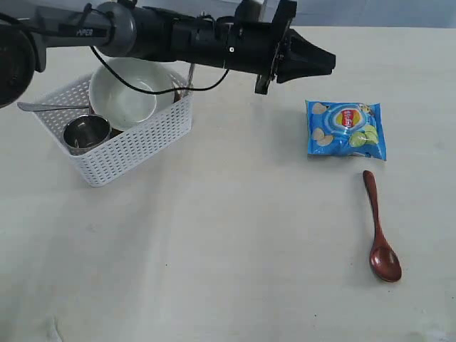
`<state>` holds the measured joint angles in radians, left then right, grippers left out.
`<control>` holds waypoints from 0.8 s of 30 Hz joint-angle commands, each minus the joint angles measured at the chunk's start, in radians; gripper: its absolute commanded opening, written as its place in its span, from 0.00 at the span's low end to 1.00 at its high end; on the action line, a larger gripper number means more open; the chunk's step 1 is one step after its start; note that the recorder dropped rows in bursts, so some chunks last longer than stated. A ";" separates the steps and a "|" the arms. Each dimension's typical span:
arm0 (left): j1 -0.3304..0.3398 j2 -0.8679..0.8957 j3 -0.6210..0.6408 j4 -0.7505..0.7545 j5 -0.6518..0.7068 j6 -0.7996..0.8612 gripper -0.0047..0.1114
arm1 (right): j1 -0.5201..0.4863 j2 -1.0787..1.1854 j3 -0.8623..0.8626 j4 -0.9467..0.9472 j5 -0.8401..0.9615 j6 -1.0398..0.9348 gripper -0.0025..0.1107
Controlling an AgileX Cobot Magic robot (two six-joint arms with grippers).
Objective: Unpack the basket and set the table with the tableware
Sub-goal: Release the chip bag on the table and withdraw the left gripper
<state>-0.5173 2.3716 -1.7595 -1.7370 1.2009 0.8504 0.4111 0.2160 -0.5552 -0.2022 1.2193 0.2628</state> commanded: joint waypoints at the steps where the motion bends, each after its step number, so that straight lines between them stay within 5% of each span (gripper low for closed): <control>1: 0.007 -0.069 -0.003 -0.007 0.020 0.032 0.04 | 0.000 -0.006 -0.007 -0.013 -0.018 -0.012 0.02; 9: 0.005 -0.228 0.079 0.154 -0.065 0.095 0.04 | 0.000 -0.006 0.013 -0.009 -0.082 -0.010 0.02; 16: 0.005 -0.572 0.442 0.159 -0.154 0.334 0.04 | 0.000 -0.004 0.037 -0.005 -0.123 -0.028 0.02; 24: 0.005 -1.005 0.839 0.159 -0.417 0.439 0.04 | 0.000 -0.002 0.021 0.041 -0.166 -0.050 0.02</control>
<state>-0.5117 1.4524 -1.0046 -1.5771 0.8589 1.2711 0.4111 0.2160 -0.5226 -0.1865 1.0898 0.2269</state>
